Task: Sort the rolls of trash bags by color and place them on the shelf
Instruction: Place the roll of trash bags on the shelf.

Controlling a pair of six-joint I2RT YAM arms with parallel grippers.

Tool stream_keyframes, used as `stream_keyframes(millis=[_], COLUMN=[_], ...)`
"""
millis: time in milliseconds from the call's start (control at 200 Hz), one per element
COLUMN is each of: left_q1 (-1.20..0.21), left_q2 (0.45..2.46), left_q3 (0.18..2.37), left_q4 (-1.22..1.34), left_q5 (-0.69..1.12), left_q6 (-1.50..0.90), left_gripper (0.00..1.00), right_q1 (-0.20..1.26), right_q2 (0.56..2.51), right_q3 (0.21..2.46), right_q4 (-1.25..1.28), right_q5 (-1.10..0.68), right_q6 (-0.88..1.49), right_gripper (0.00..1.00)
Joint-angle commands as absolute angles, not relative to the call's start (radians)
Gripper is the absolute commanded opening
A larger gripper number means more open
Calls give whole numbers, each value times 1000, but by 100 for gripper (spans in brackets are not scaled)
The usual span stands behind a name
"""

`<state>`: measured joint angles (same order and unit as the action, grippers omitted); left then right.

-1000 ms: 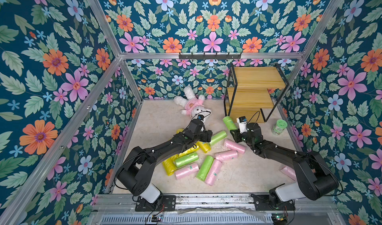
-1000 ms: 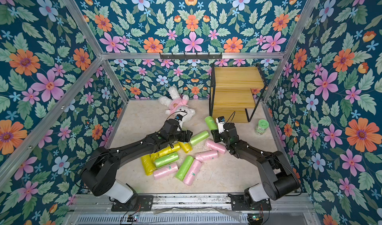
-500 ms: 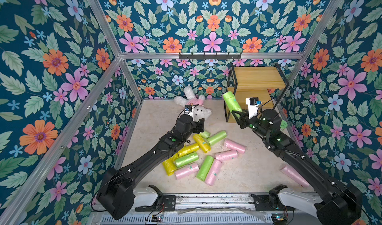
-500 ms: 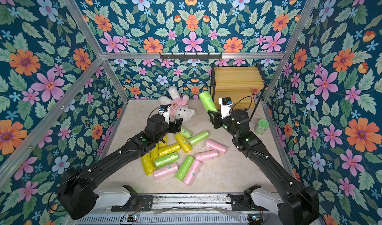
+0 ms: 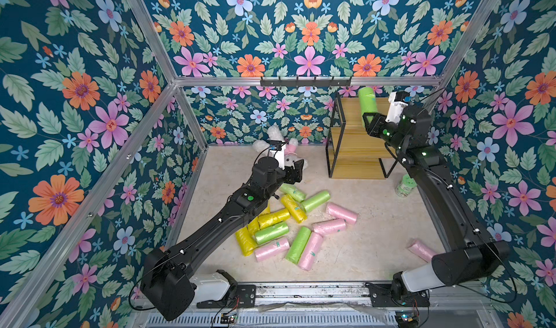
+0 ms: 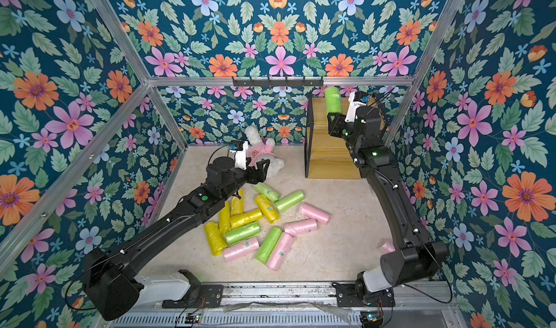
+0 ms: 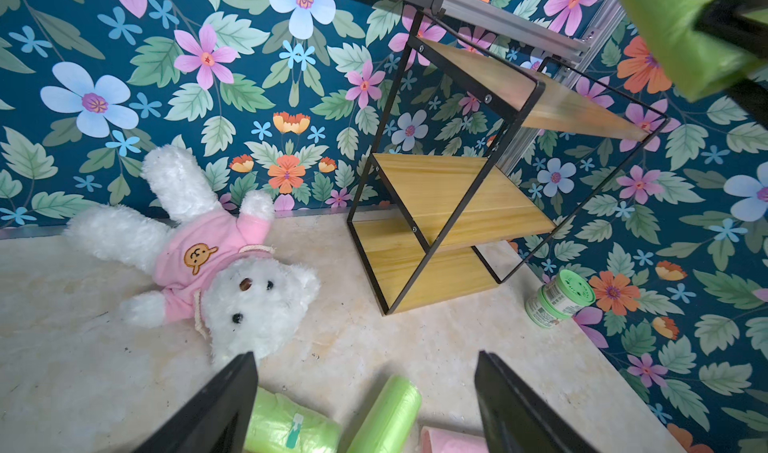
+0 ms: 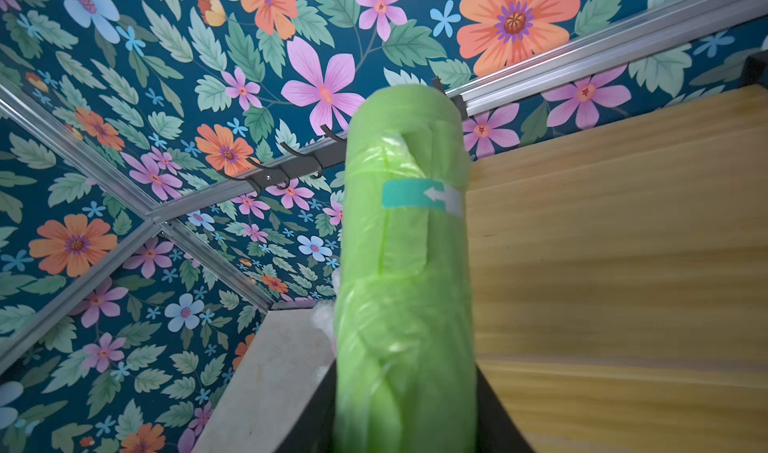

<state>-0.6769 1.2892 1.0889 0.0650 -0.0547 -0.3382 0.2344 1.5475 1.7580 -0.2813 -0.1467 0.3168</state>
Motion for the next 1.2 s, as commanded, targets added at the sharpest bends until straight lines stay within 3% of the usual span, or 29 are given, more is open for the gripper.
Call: stream_keyframes(millis=[0, 390, 875, 1195], left_q1=[-678, -680, -680, -679], left_q2=[1291, 1296, 1279, 1278], left_q3=[1094, 1083, 1052, 1042], left_q4=[87, 94, 104, 100], left_q5=[-40, -21, -46, -53], left_q6=[-335, -344, -345, -342], left_gripper=[87, 87, 88, 88], right_q1=[230, 230, 232, 232], right_q2=[1625, 1915, 1925, 1937], right_q3=[1870, 2226, 2164, 2183], right_q4=[-360, -552, -503, -517], right_q5=[-191, -253, -283, -236], right_q6=[372, 426, 460, 431], right_gripper=[40, 43, 50, 66])
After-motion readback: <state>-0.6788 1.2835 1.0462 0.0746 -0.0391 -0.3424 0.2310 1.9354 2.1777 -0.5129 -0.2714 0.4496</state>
